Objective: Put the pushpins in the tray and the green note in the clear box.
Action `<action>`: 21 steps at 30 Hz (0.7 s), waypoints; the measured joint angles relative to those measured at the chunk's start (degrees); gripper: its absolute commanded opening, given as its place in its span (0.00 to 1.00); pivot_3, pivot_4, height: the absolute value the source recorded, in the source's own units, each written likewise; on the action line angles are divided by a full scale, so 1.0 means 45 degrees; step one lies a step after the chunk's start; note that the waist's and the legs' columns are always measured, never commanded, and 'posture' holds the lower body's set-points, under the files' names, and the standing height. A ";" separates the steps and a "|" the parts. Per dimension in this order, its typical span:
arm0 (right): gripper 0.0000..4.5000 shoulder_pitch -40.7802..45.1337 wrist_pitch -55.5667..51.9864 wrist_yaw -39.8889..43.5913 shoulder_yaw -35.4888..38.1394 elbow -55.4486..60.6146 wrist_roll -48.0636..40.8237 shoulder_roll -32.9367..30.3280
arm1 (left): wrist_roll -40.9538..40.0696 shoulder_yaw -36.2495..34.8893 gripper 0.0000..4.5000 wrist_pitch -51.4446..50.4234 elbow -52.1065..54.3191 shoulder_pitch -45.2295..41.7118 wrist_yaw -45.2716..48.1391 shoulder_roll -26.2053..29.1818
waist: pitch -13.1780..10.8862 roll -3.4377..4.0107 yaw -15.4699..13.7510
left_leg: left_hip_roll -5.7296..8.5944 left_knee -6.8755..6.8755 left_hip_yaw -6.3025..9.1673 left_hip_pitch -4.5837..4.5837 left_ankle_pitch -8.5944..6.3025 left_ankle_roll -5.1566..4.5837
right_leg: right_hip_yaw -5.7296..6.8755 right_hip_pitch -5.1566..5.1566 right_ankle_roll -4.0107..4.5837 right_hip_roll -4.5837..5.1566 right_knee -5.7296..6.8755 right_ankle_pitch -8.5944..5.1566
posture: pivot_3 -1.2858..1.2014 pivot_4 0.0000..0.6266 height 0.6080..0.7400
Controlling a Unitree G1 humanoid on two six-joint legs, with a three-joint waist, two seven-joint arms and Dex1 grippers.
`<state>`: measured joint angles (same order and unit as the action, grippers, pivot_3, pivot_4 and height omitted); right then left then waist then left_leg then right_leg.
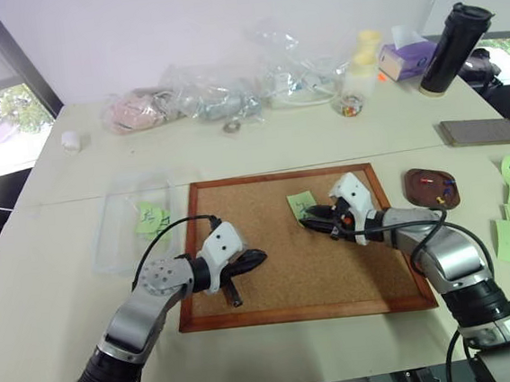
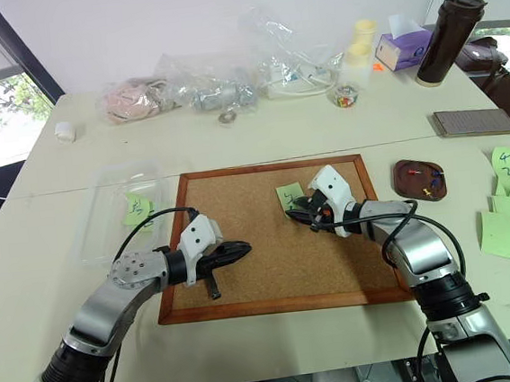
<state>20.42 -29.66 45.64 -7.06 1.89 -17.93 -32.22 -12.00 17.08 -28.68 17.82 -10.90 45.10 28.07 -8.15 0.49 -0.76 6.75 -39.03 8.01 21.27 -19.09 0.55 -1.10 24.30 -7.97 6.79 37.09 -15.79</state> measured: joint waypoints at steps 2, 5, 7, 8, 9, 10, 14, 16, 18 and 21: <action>0.02 0.0000 0.0105 0.0107 -0.0045 -0.0073 0.0077 0.0059 | 0.0001 0.0000 0.00 -0.0001 0.0000 0.0000 -0.0017 0.0001 | 0.0000 0.0000 0.0003 | 0.0000 -0.0001 -0.0001 0.0000 0.0000 0.0000 | -0.0001 0.0000 0.0000 0.0000 0.0000 0.0000 | 0.52 0.24 1.00; 0.01 0.0001 0.0300 0.0193 -0.0111 -0.0125 0.0181 0.0144 | 0.0002 0.0000 0.00 -0.0009 0.0002 0.0005 -0.0040 0.0001 | 0.0001 -0.0001 0.0008 | 0.0000 -0.0001 -0.0001 -0.0004 0.0000 0.0000 | -0.0001 -0.0005 0.0000 -0.0001 0.0000 0.0000 | 0.52 0.24 1.00; 0.01 0.0001 0.0302 0.0219 -0.0107 -0.0117 0.0188 0.0144 | 0.0002 -0.0004 0.00 -0.0020 0.0002 0.0005 -0.0047 0.0003 | 0.0001 -0.0001 0.0009 | -0.0001 0.0000 -0.0001 -0.0005 0.0000 0.0000 | -0.0001 -0.0005 0.0000 -0.0001 0.0001 0.0000 | 0.52 0.24 1.00; 0.01 0.0001 0.0289 0.0219 -0.0103 -0.0103 0.0184 0.0144 | 0.0002 -0.0004 0.00 -0.0023 0.0004 0.0005 -0.0051 0.0002 | 0.0001 -0.0001 0.0009 | -0.0001 -0.0001 0.0000 -0.0005 0.0000 0.0000 | -0.0001 -0.0005 0.0000 -0.0001 0.0001 0.0000 | 0.52 0.24 1.00; 0.01 0.0000 0.0267 0.0211 -0.0093 -0.0081 0.0169 0.0145 | 0.0001 -0.0003 0.00 -0.0033 0.0010 0.0005 -0.0054 0.0002 | 0.0001 -0.0001 0.0008 | -0.0001 -0.0001 0.0000 -0.0005 0.0000 0.0000 | -0.0001 -0.0005 0.0000 -0.0001 0.0000 0.0000 | 0.52 0.24 1.00; 0.01 -0.0001 0.0202 0.0197 -0.0081 -0.0019 0.0152 0.0145 | -0.0001 -0.0003 0.00 -0.0064 0.0028 0.0005 -0.0056 0.0002 | 0.0000 -0.0001 0.0006 | -0.0001 -0.0001 -0.0001 -0.0004 0.0000 0.0000 | -0.0001 -0.0005 0.0000 0.0000 0.0001 0.0000 | 0.52 0.24 1.00; 0.01 -0.0039 -0.0566 0.0049 0.0319 0.0488 -0.0314 0.0145 | -0.0023 -0.0005 0.00 -0.0179 0.0102 0.0002 -0.0069 0.0000 | 0.0000 0.0000 0.0001 | 0.0000 -0.0001 -0.0001 0.0002 0.0000 0.0000 | -0.0002 0.0003 0.0000 0.0001 0.0000 0.0000 | 0.52 0.24 1.00; 0.01 -0.0032 -0.1006 -0.0094 0.0892 0.1283 -0.0745 0.0112 | -0.0061 -0.0011 0.00 -0.0221 0.0109 0.0007 -0.0078 0.0000 | 0.0000 0.0000 -0.0002 | 0.0000 -0.0001 0.0000 0.0003 0.0000 0.0000 | -0.0004 0.0005 0.0000 0.0001 0.0001 0.0000 | 0.52 0.24 1.00; 0.01 -0.0026 -0.1424 -0.0144 0.1317 0.2189 -0.1100 -0.0143 | -0.0109 -0.0013 0.00 -0.0244 0.0110 0.0013 -0.0085 0.0001 | 0.0000 0.0000 -0.0002 | -0.0001 -0.0001 0.0001 0.0003 -0.0001 -0.0001 | -0.0004 0.0004 0.0000 0.0001 0.0000 0.0000 | 0.52 0.24 1.00; 0.01 -0.0146 -0.1981 -0.0131 0.1480 0.3192 -0.1462 -0.0414 | -0.0150 -0.0015 0.00 -0.0261 0.0100 0.0014 -0.0085 0.0003 | 0.0000 -0.0001 -0.0001 | -0.0003 0.0002 0.0001 0.0003 -0.0001 -0.0001 | -0.0005 0.0004 0.0000 0.0004 -0.0001 0.0000 | 0.52 0.24 1.00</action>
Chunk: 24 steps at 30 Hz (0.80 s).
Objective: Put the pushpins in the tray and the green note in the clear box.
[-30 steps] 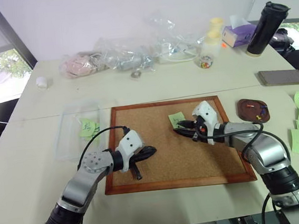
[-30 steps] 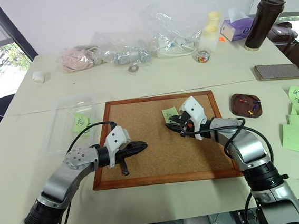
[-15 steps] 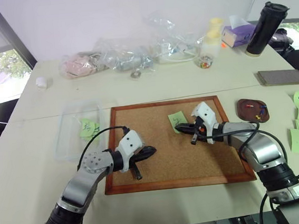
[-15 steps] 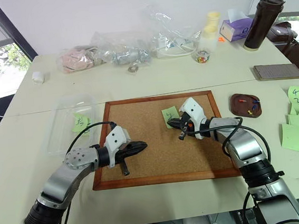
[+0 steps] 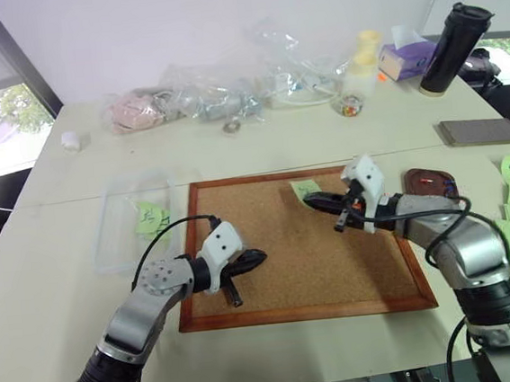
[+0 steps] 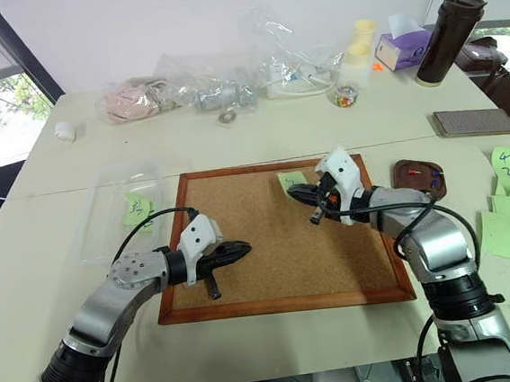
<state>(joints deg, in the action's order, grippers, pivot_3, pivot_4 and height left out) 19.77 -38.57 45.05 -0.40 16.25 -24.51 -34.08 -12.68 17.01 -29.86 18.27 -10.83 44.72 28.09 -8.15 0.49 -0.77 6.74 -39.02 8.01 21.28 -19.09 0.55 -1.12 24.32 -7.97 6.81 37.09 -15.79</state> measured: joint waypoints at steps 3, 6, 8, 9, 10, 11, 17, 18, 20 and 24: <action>0.01 -0.0425 -0.0225 0.0252 -0.0195 0.0824 -0.0107 -0.0512 | -0.0023 -0.0013 0.00 0.0080 -0.0050 -0.0020 -0.0002 -0.0002 | 0.0000 0.0000 -0.0006 | 0.0003 0.0000 -0.0001 0.0002 -0.0001 -0.0001 | -0.0001 0.0001 0.0000 0.0000 -0.0003 0.0000 | 0.52 0.24 1.00; 0.01 -0.0585 -0.0240 0.0568 -0.0386 0.1397 -0.0115 -0.0865 | -0.0668 -0.0487 0.00 -0.0396 -0.0417 -0.0200 0.0054 -0.0373 | -0.0003 -0.0004 -0.0014 | 0.0002 -0.0002 0.0000 0.0005 0.0000 0.0000 | 0.0004 0.0001 0.0000 -0.0002 -0.0003 0.0000 | 0.52 0.24 1.00; 0.00 -0.0572 -0.0245 0.0720 -0.0462 0.1727 -0.0147 -0.1064 | -0.1503 -0.1079 0.21 -0.1287 -0.0849 -0.0612 0.0026 -0.0742 | -0.0019 -0.0031 -0.0020 | 0.0001 -0.0011 0.0005 0.0011 0.0000 0.0000 | 0.0009 0.0003 0.0000 -0.0003 0.0000 0.0000 | 0.52 0.24 1.00; 0.00 -0.0570 -0.0256 0.0762 -0.0467 0.1848 -0.0204 -0.1109 | -0.1908 -0.1437 0.32 -0.1730 -0.0902 -0.0946 0.0023 -0.0774 | -0.0032 -0.0052 -0.0009 | 0.0000 -0.0016 0.0006 0.0020 0.0000 0.0000 | 0.0010 0.0013 0.0000 -0.0003 0.0003 0.0000 | 0.52 0.24 1.00; 0.00 -0.0570 -0.0258 0.0811 -0.0469 0.1904 -0.0254 -0.1128 | -0.2247 -0.1741 0.42 -0.2025 -0.0901 -0.1235 0.0024 -0.0813 | -0.0036 -0.0060 0.0000 | 0.0000 -0.0016 0.0006 0.0022 0.0000 0.0000 | 0.0009 0.0016 -0.0001 -0.0003 0.0002 0.0000 | 0.52 0.24 1.00; 0.00 -0.0568 -0.0260 0.0845 -0.0479 0.1971 -0.0291 -0.1151 | -0.2666 -0.2116 0.52 -0.2324 -0.0888 -0.1568 0.0009 -0.0942 | -0.0037 -0.0061 0.0002 | 0.0002 -0.0015 0.0005 0.0021 0.0000 0.0000 | 0.0009 0.0017 -0.0001 -0.0003 0.0002 0.0000 | 0.52 0.24 1.00; 0.00 -0.0244 -0.0097 0.1038 -0.0723 0.2225 -0.0228 -0.1506 | -0.5355 -0.3933 0.76 -0.4419 -0.1371 -0.3112 -0.0965 -0.2934 | -0.0054 -0.0088 -0.0023 | 0.0008 -0.0019 0.0006 0.0030 -0.0001 -0.0002 | 0.0016 0.0024 -0.0002 -0.0002 0.0001 0.0001 | 0.52 0.24 1.00; 0.00 -0.0122 0.0010 0.1052 -0.0725 0.2287 -0.0189 -0.1537 | -0.5693 -0.4121 0.76 -0.4717 -0.1614 -0.3386 -0.1215 -0.3292 | -0.0059 -0.0099 -0.0014 | 0.0007 -0.0019 0.0006 0.0029 -0.0001 -0.0002 | 0.0017 0.0023 -0.0002 -0.0003 0.0000 0.0001 | 0.52 0.24 1.00; 0.00 0.0047 0.0112 0.1070 -0.0738 0.2383 -0.0099 -0.1582 | -0.6031 -0.4148 0.76 -0.5114 -0.1990 -0.3659 -0.1482 -0.3511 | -0.0062 -0.0105 0.0019 | 0.0006 -0.0012 0.0004 0.0024 -0.0001 -0.0001 | 0.0016 0.0024 -0.0002 -0.0003 0.0002 0.0001 | 0.52 0.24 1.00; 0.00 0.0059 0.0130 0.1083 -0.0777 0.2428 -0.0105 -0.1595 | -0.6491 -0.4489 0.76 -0.5587 -0.2898 -0.3769 -0.2055 -0.4099 | -0.0065 -0.0110 0.0008 | 0.0003 -0.0010 0.0004 0.0027 0.0000 0.0000 | 0.0015 0.0032 -0.0002 -0.0005 0.0005 0.0001 | 0.52 0.24 1.00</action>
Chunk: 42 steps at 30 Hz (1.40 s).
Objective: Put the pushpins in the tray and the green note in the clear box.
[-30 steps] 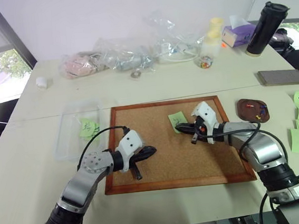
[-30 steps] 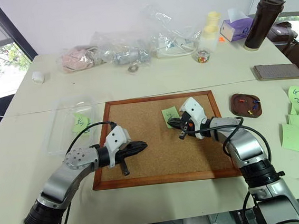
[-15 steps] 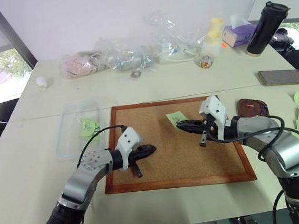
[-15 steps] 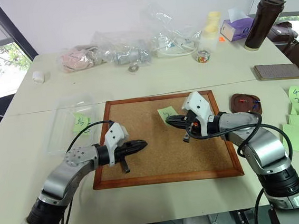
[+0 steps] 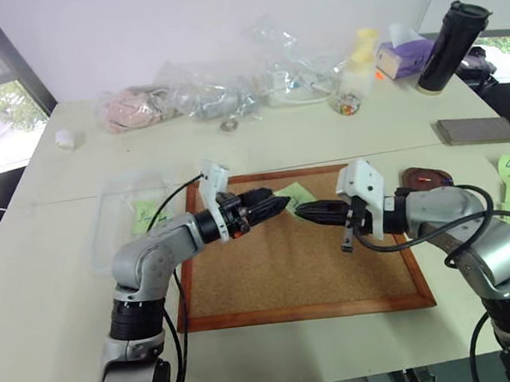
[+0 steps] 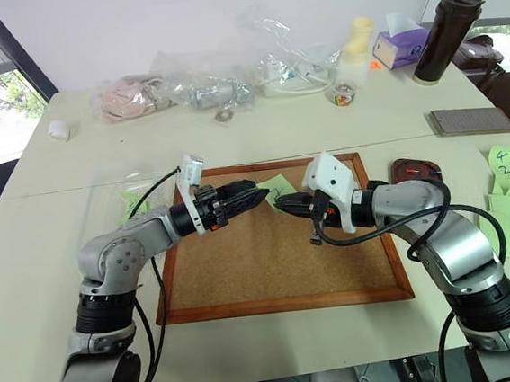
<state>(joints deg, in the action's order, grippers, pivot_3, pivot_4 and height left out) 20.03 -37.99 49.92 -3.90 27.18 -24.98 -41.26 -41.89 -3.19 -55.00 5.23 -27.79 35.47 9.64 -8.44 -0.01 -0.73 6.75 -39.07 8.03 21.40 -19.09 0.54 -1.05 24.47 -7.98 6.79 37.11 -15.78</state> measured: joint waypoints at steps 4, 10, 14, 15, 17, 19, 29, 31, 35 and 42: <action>0.00 0.0041 -0.0027 -0.0008 -0.0021 0.0340 -0.0030 0.0002 | -0.0238 -0.0342 0.76 -0.0136 -0.0746 -0.0182 -0.0640 -0.0646 | -0.0006 -0.0009 -0.0032 | 0.0009 -0.0009 -0.0001 0.0002 0.0000 0.0000 | 0.0000 -0.0006 0.0000 0.0005 -0.0003 0.0000 | 0.52 0.24 1.00; 0.00 0.0060 -0.0083 -0.0018 -0.0021 0.0458 -0.0029 -0.0016 | -0.0635 -0.0618 0.70 -0.0287 -0.1052 -0.0380 -0.1243 -0.1489 | -0.0018 -0.0030 -0.0016 | 0.0009 -0.0009 -0.0001 0.0001 0.0000 0.0000 | -0.0001 -0.0006 0.0000 0.0004 -0.0002 0.0000 | 0.52 0.24 1.00; 0.00 0.0059 -0.0084 -0.0046 -0.0021 0.0461 -0.0027 -0.0047 | -0.0983 -0.0619 0.36 -0.0451 -0.1090 -0.0391 -0.1256 -0.1667 | -0.0018 -0.0030 -0.0014 | 0.0008 -0.0008 -0.0001 0.0001 0.0000 0.0000 | -0.0001 -0.0005 0.0000 0.0004 -0.0001 0.0000 | 0.52 0.24 1.00; 0.00 0.0058 -0.0083 -0.0061 -0.0021 0.0461 -0.0024 -0.0048 | -0.1037 -0.0622 0.26 -0.0455 -0.1089 -0.0391 -0.1254 -0.1665 | -0.0018 -0.0031 -0.0014 | 0.0008 -0.0008 -0.0001 0.0001 0.0000 0.0000 | -0.0002 -0.0005 0.0000 0.0004 -0.0001 0.0000 | 0.52 0.24 1.00; 0.00 0.0056 -0.0082 -0.0110 -0.0021 0.0461 -0.0014 -0.0056 | -0.1117 -0.0623 0.03 -0.0477 -0.1089 -0.0391 -0.1258 -0.1657 | -0.0018 -0.0031 -0.0017 | 0.0008 -0.0008 -0.0001 0.0001 0.0000 0.0000 | -0.0002 -0.0005 0.0000 0.0004 -0.0001 0.0000 | 0.52 0.24 1.00; 0.00 0.0056 -0.0082 -0.0133 -0.0021 0.0461 -0.0010 -0.0059 | -0.1161 -0.0639 0.01 -0.0503 -0.1089 -0.0390 -0.1274 -0.1656 | -0.0018 -0.0031 -0.0016 | 0.0008 -0.0008 -0.0002 0.0001 0.0000 0.0000 | -0.0001 -0.0005 0.0000 0.0004 -0.0001 0.0000 | 0.52 0.24 1.00; 0.00 0.0053 -0.0324 -0.1063 0.1994 -0.0331 -0.0269 -0.0123 | -0.1090 -0.0593 0.01 -0.0235 -0.1088 -0.0377 -0.1279 -0.1033 | -0.0019 -0.0032 -0.0054 | 0.0016 -0.0012 -0.0001 0.0001 0.0000 0.0000 | -0.0003 -0.0009 0.0000 0.0007 -0.0002 0.0000 | 0.52 0.24 1.00; 0.00 0.0035 -0.0368 -0.1417 0.3132 -0.1353 -0.0372 -0.0139 | -0.1064 -0.0538 0.01 -0.0077 -0.1020 -0.0357 -0.1252 -0.0891 | -0.0019 -0.0032 -0.0056 | 0.0016 -0.0011 -0.0001 0.0001 0.0000 0.0000 | -0.0003 -0.0009 0.0000 0.0007 -0.0001 0.0000 | 0.52 0.24 1.00; 0.00 -0.0459 -0.0177 -0.1833 0.4717 -0.3546 -0.0237 -0.0413 | -0.0944 -0.0354 0.01 0.0191 -0.0595 -0.0222 -0.1151 -0.0637 | -0.0019 -0.0031 -0.0028 | 0.0015 -0.0005 -0.0003 0.0000 0.0000 0.0000 | -0.0003 -0.0007 0.0000 0.0007 0.0003 0.0000 | 0.52 0.24 1.00; 0.00 -0.0907 0.1488 -0.2288 0.5545 -0.8170 0.0817 -0.0657 | -0.0767 0.0062 0.01 0.0621 0.0130 0.0012 -0.1076 -0.0454 | -0.0014 -0.0022 0.0014 | 0.0008 0.0001 -0.0016 -0.0006 0.0001 0.0002 | -0.0011 -0.0001 0.0000 0.0003 0.0009 0.0000 | 0.52 0.24 1.00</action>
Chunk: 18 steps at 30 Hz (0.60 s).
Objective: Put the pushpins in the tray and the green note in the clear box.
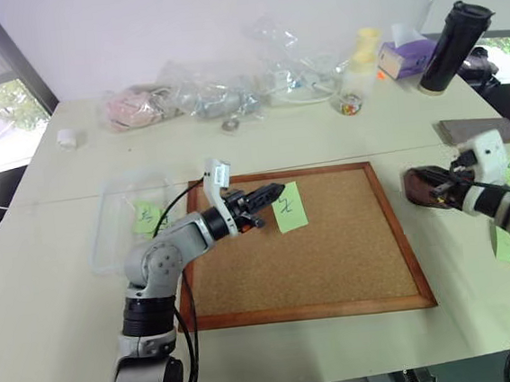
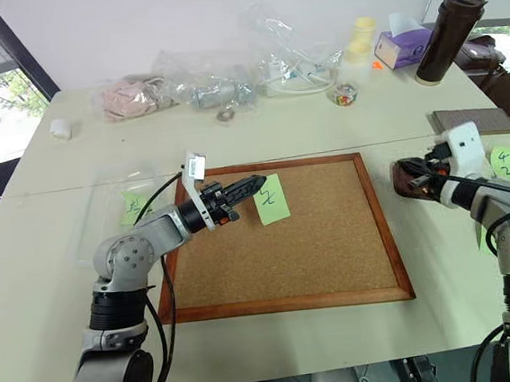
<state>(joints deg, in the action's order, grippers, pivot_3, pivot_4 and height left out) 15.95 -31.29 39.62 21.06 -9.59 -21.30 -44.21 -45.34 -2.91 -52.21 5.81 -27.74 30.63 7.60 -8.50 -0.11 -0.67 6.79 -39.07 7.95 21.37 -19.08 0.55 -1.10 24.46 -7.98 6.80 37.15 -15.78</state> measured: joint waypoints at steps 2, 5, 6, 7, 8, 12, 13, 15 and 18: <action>0.00 0.0000 0.0446 -0.0034 0.0000 -0.0822 0.0184 0.0002 | -0.0001 0.0021 0.01 0.0037 0.0144 0.0024 -0.0005 -0.0002 | 0.0000 0.0000 0.0008 | -0.0001 0.0000 -0.0004 0.0000 0.0000 0.0000 | -0.0002 0.0000 0.0000 -0.0001 0.0001 0.0000 | 0.52 0.24 1.00; 0.00 0.0017 0.0817 -0.0037 -0.0007 -0.1387 0.0233 0.0003 | -0.0003 0.0057 0.01 0.0087 0.0269 0.0077 -0.0044 -0.0010 | 0.0001 0.0001 -0.0002 | -0.0001 -0.0003 -0.0006 0.0000 0.0000 0.0000 | -0.0003 -0.0001 0.0000 -0.0001 0.0001 0.0000 | 0.52 0.24 1.00; 0.00 0.0044 0.0932 -0.0044 -0.0008 -0.1578 0.0251 0.0004 | -0.0003 0.0072 0.01 0.0089 0.0271 0.0099 -0.0057 -0.0010 | 0.0000 0.0001 -0.0003 | -0.0001 -0.0004 -0.0006 0.0001 0.0000 0.0000 | -0.0003 -0.0001 0.0000 -0.0001 0.0001 0.0000 | 0.52 0.24 1.00; 0.00 0.0063 0.0997 -0.0050 -0.0010 -0.1764 0.0292 0.0005 | -0.0003 0.0089 0.01 0.0089 0.0281 0.0139 -0.0064 -0.0008 | 0.0000 0.0001 -0.0022 | 0.0000 -0.0005 -0.0006 0.0001 0.0000 0.0001 | -0.0003 -0.0002 -0.0001 0.0000 0.0001 0.0000 | 0.52 0.24 1.00; 0.06 0.0087 0.1095 -0.0059 -0.0021 -0.1933 0.0309 0.0014 | -0.0003 0.0089 0.00 0.0092 0.0322 0.0188 -0.0068 0.0006 | 0.0000 0.0001 -0.0026 | 0.0000 -0.0006 -0.0006 0.0002 0.0000 0.0000 | -0.0003 -0.0002 0.0000 0.0000 0.0000 0.0000 | 0.52 0.24 1.00; 0.39 0.0088 0.1227 -0.0164 -0.0020 -0.2148 0.0324 0.0027 | -0.0003 0.0090 0.00 0.0097 0.0431 0.0280 -0.0081 0.0060 | 0.0001 0.0001 -0.0016 | 0.0002 -0.0008 -0.0006 0.0001 0.0000 0.0001 | -0.0005 -0.0003 -0.0001 0.0001 0.0000 0.0000 | 0.52 0.24 1.00; 0.50 0.0088 0.1227 -0.0221 -0.0018 -0.2147 0.0322 0.0029 | -0.0006 0.0090 0.00 0.0099 0.0493 0.0311 -0.0095 0.0060 | 0.0001 0.0001 -0.0013 | 0.0002 -0.0007 -0.0006 0.0001 0.0000 0.0001 | -0.0004 -0.0002 0.0000 0.0000 0.0001 0.0000 | 0.52 0.24 1.00; 0.71 0.0087 0.1226 -0.0259 -0.0010 -0.2147 0.0315 0.0028 | -0.0012 0.0090 0.00 0.0105 0.0546 0.0401 -0.0126 0.0060 | 0.0001 0.0001 -0.0014 | 0.0001 -0.0007 -0.0006 0.0001 0.0000 0.0001 | -0.0005 -0.0002 -0.0001 0.0000 0.0001 0.0000 | 0.52 0.24 1.00; 0.98 0.0086 0.1211 -0.0330 0.0002 -0.2139 0.0276 0.0027 | -0.0012 0.0089 0.00 0.0105 0.0622 0.0551 -0.0176 0.0078 | 0.0001 0.0001 -0.0024 | 0.0002 -0.0008 -0.0006 0.0002 0.0001 0.0001 | -0.0004 -0.0003 0.0000 0.0000 0.0001 0.0000 | 0.52 0.24 1.00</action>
<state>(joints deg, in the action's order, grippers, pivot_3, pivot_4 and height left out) 16.34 -25.84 38.14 21.06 -19.22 -20.06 -44.09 -45.39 -2.51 -51.73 8.61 -25.26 29.84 7.95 -8.50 -0.10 -0.78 6.79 -39.10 7.93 21.38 -19.08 0.56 -1.12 24.45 -7.98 6.80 37.15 -15.78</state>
